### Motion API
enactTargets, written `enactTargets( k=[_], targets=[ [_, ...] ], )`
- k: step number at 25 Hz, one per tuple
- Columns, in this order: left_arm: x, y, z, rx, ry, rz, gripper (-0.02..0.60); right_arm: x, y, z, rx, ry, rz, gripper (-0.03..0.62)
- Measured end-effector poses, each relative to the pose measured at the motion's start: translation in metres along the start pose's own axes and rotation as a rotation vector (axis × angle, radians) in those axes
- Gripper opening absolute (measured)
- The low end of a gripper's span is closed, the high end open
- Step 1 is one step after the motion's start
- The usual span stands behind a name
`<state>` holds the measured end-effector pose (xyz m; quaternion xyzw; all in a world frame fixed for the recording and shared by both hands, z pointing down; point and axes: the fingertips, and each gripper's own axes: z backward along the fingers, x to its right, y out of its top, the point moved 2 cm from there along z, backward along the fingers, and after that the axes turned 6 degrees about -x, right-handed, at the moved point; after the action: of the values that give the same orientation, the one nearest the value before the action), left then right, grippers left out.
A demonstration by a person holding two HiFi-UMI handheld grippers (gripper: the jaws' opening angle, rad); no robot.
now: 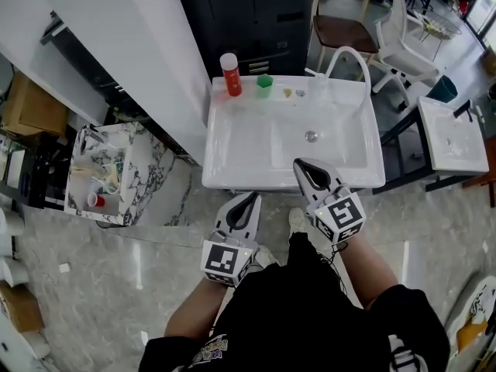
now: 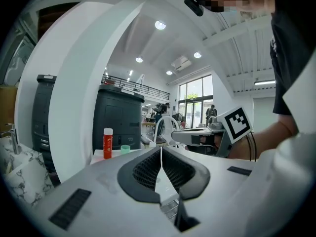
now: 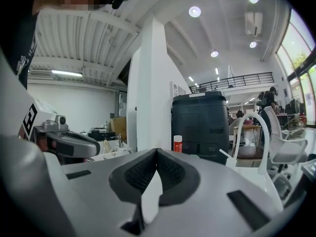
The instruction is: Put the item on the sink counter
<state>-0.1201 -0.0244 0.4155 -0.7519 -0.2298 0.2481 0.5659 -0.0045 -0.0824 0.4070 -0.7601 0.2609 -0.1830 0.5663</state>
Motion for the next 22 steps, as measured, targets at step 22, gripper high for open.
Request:
enactTargets(
  k=[22],
  targets=[
    [0.068,0.001,-0.028,-0.016,0.072,0.020,0.020,0.003,-0.016,0.068,-0.022,0.162,-0.019,0.054]
  ],
)
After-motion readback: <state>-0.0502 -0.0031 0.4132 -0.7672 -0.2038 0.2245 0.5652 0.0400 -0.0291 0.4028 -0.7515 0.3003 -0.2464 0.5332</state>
